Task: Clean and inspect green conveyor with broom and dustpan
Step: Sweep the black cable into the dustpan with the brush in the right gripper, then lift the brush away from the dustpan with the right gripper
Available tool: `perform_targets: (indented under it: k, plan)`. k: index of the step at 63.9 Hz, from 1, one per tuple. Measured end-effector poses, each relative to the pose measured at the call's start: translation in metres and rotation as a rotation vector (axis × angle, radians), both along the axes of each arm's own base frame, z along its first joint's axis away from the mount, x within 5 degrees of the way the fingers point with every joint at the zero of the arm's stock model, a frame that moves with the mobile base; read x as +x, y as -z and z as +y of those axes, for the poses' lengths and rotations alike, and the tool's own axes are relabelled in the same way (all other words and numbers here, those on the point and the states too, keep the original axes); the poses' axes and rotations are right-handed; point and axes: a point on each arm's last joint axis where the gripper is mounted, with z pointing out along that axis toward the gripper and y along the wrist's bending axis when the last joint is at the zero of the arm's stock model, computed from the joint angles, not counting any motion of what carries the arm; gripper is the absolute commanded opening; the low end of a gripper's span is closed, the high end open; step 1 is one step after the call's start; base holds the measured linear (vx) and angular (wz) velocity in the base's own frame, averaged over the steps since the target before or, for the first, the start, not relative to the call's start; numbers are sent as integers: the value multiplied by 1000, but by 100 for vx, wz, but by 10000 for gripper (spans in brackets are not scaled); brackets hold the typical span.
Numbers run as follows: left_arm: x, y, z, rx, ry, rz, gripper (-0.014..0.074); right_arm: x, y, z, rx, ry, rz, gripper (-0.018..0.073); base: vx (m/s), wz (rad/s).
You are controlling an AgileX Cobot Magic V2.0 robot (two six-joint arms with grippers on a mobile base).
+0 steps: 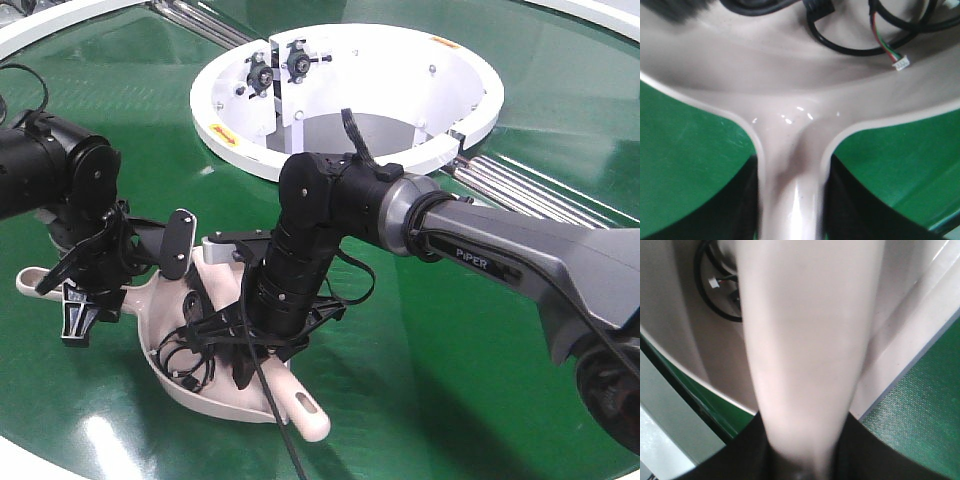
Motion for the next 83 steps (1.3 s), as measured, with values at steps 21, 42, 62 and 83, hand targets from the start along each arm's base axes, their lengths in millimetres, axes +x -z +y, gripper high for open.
perform_targets:
  k: [21,42,62,83]
  plan:
    - [0,0,0,0,0,1,2,28,-52,-56,49,106,-125,-5,0,0]
    - [0,0,0,0,0,1,2,40,-117,-137,59,231,-311,-5,0,0]
    - [0,0,0,0,0,1,2,11,-133,-202,-15,301,-372,-5,0,0]
    - [0,0,0,0,0,1,2,-22,-91,-251,-88,402,-352,-5,0,0]
